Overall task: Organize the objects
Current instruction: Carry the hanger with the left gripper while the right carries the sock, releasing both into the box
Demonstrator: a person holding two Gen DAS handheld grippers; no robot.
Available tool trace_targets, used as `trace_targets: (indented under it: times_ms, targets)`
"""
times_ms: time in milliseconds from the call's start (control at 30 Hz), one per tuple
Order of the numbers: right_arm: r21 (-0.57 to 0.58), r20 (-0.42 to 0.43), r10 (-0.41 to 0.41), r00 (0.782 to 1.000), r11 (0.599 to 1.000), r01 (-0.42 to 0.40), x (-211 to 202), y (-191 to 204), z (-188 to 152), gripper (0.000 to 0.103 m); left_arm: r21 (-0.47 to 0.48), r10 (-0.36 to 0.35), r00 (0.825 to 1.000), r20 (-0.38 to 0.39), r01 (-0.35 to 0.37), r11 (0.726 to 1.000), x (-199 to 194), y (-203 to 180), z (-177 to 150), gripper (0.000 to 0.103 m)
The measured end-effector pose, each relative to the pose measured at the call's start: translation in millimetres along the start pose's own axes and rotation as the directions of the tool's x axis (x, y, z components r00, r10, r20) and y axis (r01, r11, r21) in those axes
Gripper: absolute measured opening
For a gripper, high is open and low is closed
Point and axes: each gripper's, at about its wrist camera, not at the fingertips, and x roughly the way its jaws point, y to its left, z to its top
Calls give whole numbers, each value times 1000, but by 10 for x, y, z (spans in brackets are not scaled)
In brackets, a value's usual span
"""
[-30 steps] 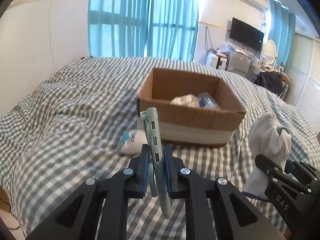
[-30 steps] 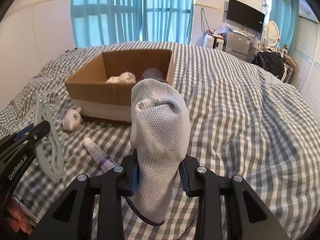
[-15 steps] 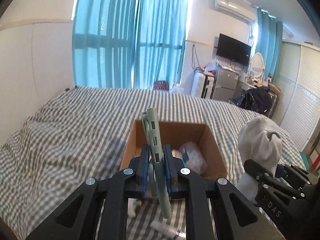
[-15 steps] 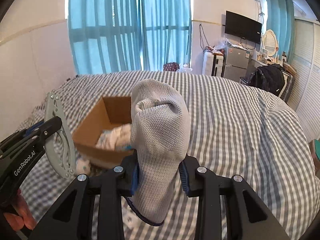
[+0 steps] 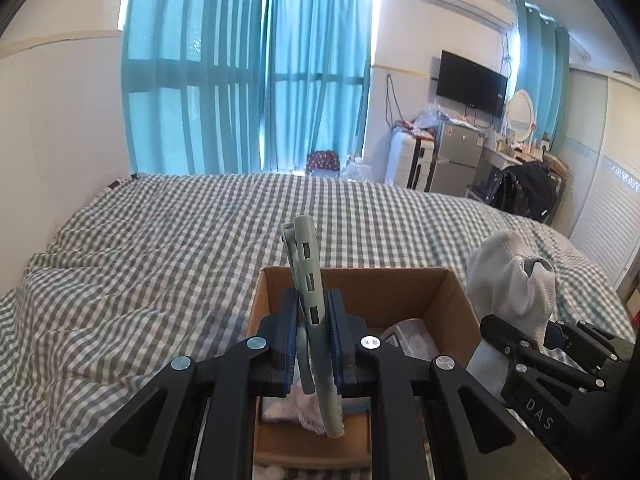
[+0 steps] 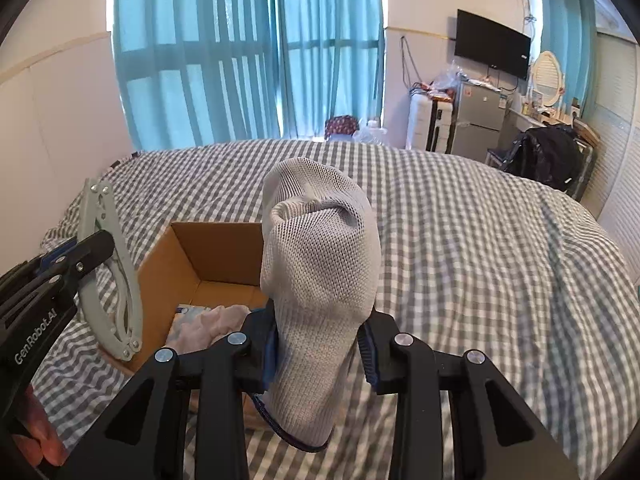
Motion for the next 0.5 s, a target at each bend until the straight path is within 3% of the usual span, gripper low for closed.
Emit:
trace_targets:
  times_ms: [267, 500]
  targets:
    - [-4, -57, 33, 998, 999, -33, 513, -19, -47, 33, 18, -21, 997, -68, 23, 1000, 529, -46, -126, 14]
    - [17, -57, 80, 995, 997, -79, 610, -67, -107, 39, 19, -13, 991, -133, 16, 1000, 756, -45, -291, 14]
